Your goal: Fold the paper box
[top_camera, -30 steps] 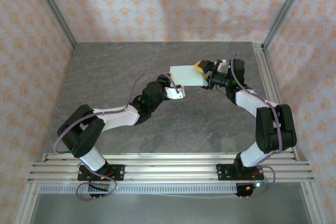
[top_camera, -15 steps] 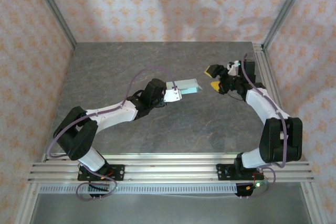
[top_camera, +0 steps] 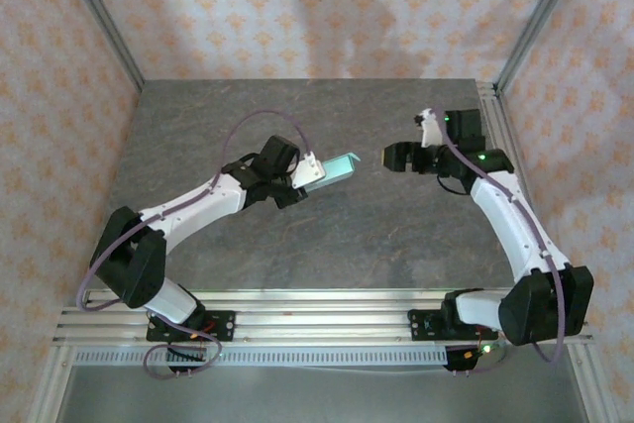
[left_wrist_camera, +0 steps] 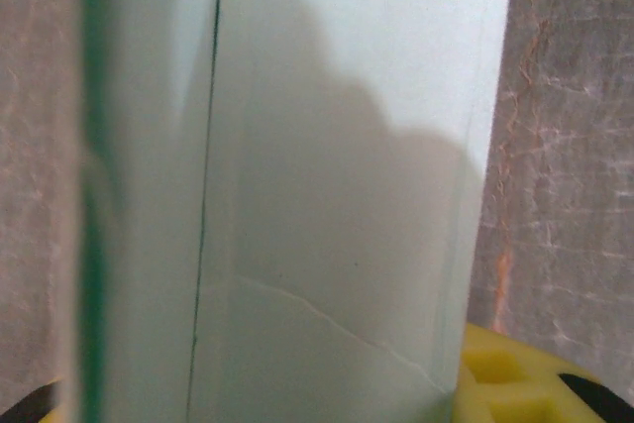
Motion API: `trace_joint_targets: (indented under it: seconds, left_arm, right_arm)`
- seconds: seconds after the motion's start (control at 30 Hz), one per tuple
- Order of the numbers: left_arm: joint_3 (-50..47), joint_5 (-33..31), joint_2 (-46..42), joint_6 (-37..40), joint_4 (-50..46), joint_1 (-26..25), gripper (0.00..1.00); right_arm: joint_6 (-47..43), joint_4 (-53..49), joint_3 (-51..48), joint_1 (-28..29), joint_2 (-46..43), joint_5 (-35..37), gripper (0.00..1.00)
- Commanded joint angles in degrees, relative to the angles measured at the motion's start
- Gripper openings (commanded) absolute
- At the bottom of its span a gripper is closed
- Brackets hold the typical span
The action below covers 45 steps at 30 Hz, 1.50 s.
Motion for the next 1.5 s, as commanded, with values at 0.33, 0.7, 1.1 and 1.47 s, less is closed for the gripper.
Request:
trace_joint_targets:
  seconds: [0.33, 0.7, 1.1, 1.47]
  left_arm:
    - [1.7, 13.2, 3.6, 0.3, -11.4, 2.0, 0.31]
    - [3.7, 13.9, 9.2, 0.5, -12.4, 2.7, 0.31]
    - [3.4, 13.4, 9.5, 1.0, -12.5, 2.8, 0.32]
    - [4.0, 13.4, 10.1, 0.1, -12.2, 2.7, 0.32]
  right_arm:
    - [-25.7, -0.2, 1.7, 14.8, 6.8, 10.7, 0.52]
    - [-30.4, -1.4, 5.4, 15.4, 14.9, 5.6, 0.41]
    - [-28.7, -0.3, 9.0, 15.5, 20.4, 6.0, 0.18]
    - [-23.9, 0.8, 7.2, 17.2, 17.9, 7.4, 0.15]
